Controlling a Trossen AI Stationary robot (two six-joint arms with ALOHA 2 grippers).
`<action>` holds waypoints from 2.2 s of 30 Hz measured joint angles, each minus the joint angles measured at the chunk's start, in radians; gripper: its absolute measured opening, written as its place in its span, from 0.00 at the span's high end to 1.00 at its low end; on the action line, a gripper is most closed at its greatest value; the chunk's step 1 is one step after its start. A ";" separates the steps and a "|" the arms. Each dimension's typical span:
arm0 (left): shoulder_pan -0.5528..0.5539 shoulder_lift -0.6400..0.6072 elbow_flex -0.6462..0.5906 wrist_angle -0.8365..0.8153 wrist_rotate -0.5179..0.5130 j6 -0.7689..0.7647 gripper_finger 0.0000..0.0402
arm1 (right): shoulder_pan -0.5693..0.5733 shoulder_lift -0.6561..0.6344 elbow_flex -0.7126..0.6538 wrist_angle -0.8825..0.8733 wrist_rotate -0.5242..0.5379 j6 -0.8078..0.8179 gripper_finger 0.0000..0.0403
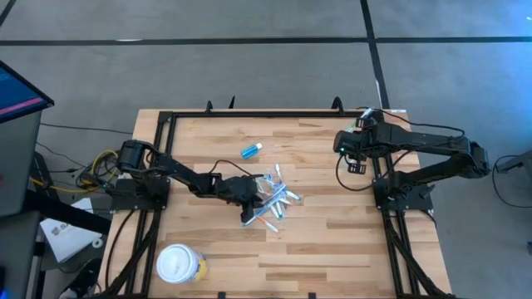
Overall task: Pick & Place toothbrushing station
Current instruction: Put the purple toothbrush into the transparent organizer
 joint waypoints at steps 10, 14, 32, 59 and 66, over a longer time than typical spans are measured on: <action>0.004 -0.040 0.001 -0.014 -0.008 -0.004 0.97 | 0.000 0.000 0.000 0.004 0.000 0.000 0.70; -0.007 -0.094 0.002 -0.016 -0.065 0.001 0.98 | 0.000 0.000 0.000 0.006 0.000 0.000 0.70; -0.006 -0.342 -0.008 0.124 -0.283 0.204 0.98 | 0.000 0.000 0.000 0.312 -0.211 -0.090 0.70; 0.025 -0.341 0.006 0.638 -0.236 0.430 0.98 | 0.000 -0.102 0.000 1.139 -0.864 -0.071 0.70; 0.039 -0.322 0.060 0.640 -0.194 0.433 0.98 | 0.005 -0.097 -0.001 1.211 -0.921 -0.060 0.70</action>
